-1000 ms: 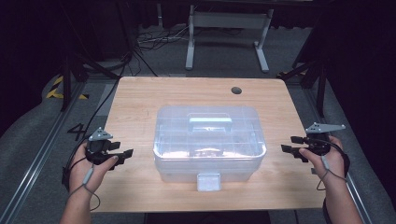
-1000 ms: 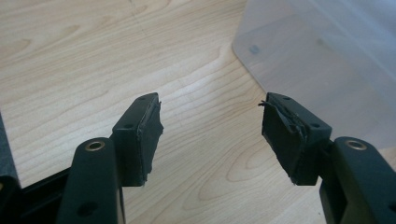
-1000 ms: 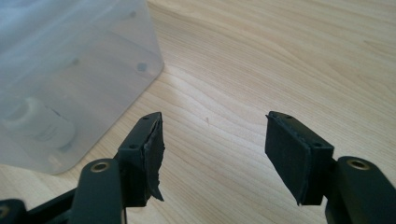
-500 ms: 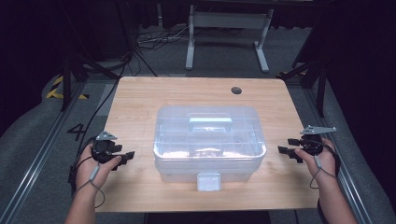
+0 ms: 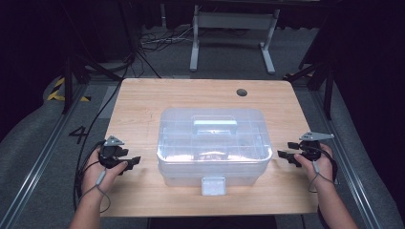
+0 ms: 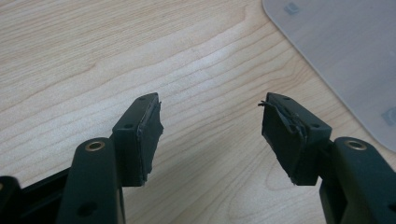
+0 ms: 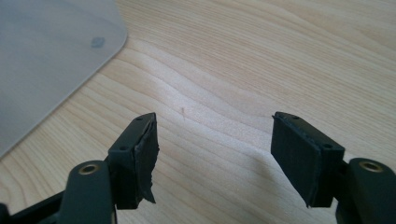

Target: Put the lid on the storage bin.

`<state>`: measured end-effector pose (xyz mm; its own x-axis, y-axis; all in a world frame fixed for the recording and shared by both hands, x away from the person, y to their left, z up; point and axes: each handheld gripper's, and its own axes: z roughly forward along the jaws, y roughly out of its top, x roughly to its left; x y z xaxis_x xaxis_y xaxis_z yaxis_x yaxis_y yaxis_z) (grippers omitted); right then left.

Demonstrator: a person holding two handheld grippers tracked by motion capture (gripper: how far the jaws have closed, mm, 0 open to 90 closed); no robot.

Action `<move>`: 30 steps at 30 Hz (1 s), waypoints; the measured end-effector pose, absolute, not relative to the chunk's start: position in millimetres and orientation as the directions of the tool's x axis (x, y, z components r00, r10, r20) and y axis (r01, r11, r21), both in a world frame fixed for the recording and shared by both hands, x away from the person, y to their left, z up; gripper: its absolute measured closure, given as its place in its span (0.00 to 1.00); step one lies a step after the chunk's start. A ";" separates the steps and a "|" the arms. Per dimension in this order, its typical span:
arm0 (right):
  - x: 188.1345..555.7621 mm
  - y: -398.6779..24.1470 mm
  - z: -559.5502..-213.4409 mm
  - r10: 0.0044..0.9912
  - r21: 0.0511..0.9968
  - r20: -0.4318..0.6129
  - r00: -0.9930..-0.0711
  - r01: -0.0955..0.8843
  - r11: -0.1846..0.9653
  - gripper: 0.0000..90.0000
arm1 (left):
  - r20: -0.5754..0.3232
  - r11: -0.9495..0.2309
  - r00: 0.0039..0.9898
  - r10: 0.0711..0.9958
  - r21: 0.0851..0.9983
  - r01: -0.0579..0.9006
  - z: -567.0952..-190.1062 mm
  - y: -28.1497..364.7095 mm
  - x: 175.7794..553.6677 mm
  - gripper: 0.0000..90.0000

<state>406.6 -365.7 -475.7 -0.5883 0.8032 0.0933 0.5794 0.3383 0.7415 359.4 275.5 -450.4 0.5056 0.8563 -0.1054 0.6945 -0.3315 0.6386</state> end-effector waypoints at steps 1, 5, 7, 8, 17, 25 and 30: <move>406.9 -365.2 -477.7 0.802 0.743 0.087 -0.591 0.575 0.342 0.36 | -0.104 -0.334 0.508 0.855 0.639 0.693 -450.8 274.7 359.7 0.42; 407.0 -363.6 -483.8 0.804 0.743 0.086 -0.589 0.575 0.342 0.35 | -0.099 -0.337 0.512 0.853 0.645 0.686 -452.1 270.6 360.1 0.42; 406.2 -362.9 -486.2 0.806 0.747 0.087 -0.586 0.573 0.337 0.35 | -0.095 -0.338 0.513 0.853 0.649 0.681 -452.3 269.4 360.3 0.42; 406.2 -362.9 -486.2 0.806 0.747 0.087 -0.586 0.573 0.337 0.35 | -0.097 -0.334 0.513 0.853 0.653 0.679 -452.5 268.3 360.7 0.42; 404.1 -362.1 -488.8 0.805 0.751 0.090 -0.587 0.571 0.332 0.31 | -0.111 -0.331 0.512 0.852 0.643 0.691 -457.5 265.8 361.8 0.42; 403.0 -363.4 -489.0 0.803 0.761 0.063 -0.592 0.549 0.346 0.28 | -0.117 -0.323 0.509 0.853 0.648 0.690 -458.2 267.0 361.8 0.41; 401.9 -365.8 -486.6 0.809 0.776 0.061 -0.585 0.537 0.330 0.27 | -0.123 -0.320 0.513 0.850 0.653 0.687 -456.7 267.2 362.0 0.41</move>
